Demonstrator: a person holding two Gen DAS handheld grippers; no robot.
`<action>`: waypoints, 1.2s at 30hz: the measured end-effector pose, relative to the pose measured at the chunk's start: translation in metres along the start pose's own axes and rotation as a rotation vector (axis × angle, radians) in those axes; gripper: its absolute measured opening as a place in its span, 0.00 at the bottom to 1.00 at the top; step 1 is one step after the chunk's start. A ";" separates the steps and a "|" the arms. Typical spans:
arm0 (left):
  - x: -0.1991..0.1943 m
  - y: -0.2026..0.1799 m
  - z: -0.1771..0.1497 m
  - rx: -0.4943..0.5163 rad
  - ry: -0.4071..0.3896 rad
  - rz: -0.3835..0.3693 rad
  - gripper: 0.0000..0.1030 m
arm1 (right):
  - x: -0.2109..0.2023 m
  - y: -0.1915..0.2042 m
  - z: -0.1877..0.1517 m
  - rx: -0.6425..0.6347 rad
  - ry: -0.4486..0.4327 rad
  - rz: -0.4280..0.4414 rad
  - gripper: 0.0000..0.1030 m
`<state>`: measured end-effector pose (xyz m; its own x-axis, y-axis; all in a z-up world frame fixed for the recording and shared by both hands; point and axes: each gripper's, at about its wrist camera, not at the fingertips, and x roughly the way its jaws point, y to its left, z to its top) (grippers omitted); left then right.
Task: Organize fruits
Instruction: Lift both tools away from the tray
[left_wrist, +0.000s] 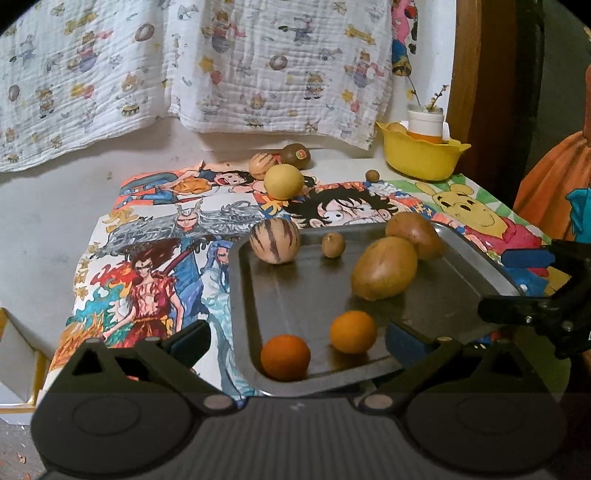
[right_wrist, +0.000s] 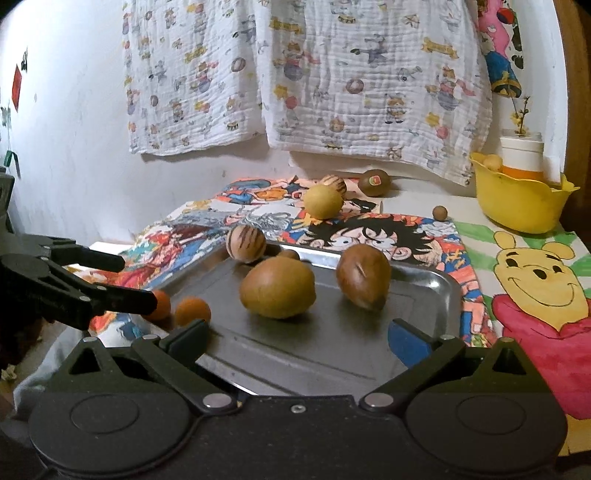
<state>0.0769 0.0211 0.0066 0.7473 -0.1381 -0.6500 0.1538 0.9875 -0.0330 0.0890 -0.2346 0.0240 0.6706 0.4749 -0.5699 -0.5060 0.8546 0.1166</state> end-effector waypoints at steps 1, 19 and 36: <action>0.000 -0.001 -0.001 0.005 0.002 0.001 1.00 | -0.001 0.000 -0.001 -0.002 0.004 -0.005 0.99; 0.002 -0.007 -0.021 0.077 0.077 0.008 1.00 | -0.007 -0.017 -0.012 -0.010 0.072 -0.092 0.99; 0.010 0.011 -0.005 0.095 0.120 -0.025 0.99 | 0.008 -0.044 0.007 0.045 0.024 -0.108 0.99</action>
<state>0.0828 0.0310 -0.0036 0.6607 -0.1471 -0.7361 0.2361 0.9716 0.0177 0.1203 -0.2670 0.0201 0.7067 0.3750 -0.6000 -0.4062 0.9093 0.0899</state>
